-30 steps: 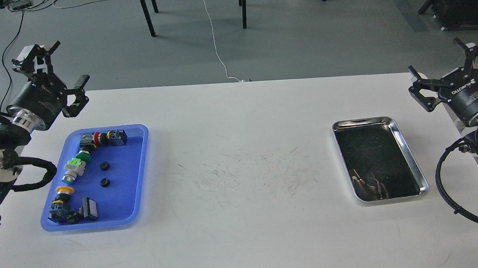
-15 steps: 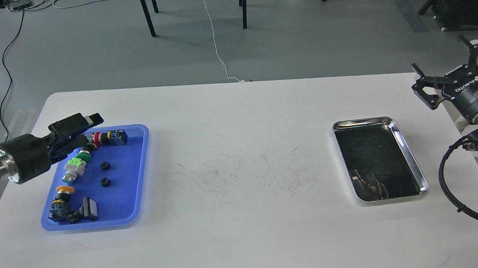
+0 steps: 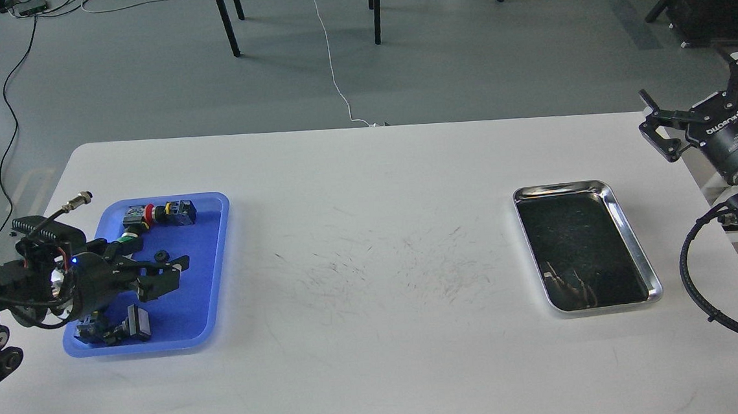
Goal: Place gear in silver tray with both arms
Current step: 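Lower the left gripper and grasp a small black gear in the blue tray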
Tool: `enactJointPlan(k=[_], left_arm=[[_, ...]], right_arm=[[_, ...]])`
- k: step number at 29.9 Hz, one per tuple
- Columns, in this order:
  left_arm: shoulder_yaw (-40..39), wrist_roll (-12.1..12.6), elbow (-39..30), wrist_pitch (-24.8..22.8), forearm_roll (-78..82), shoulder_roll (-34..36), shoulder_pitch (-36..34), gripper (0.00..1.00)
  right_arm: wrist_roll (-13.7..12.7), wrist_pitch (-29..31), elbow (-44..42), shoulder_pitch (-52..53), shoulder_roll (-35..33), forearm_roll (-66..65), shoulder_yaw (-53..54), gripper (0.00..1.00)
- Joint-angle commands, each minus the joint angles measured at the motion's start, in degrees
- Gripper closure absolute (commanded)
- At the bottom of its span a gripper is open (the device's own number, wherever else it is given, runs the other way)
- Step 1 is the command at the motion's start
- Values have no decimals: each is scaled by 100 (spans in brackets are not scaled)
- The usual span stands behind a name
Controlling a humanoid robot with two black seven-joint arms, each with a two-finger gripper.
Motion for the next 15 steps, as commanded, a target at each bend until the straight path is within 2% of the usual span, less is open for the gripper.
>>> enactJointPlan(k=[1, 15], left_arm=[[42, 6, 51, 32, 199, -146, -21, 5], [42, 6, 735, 32, 155, -542, -267, 17]], right_arm=[[3, 1, 4, 4, -1, -11, -1, 1], [20, 1, 4, -5, 8, -20, -10, 1]])
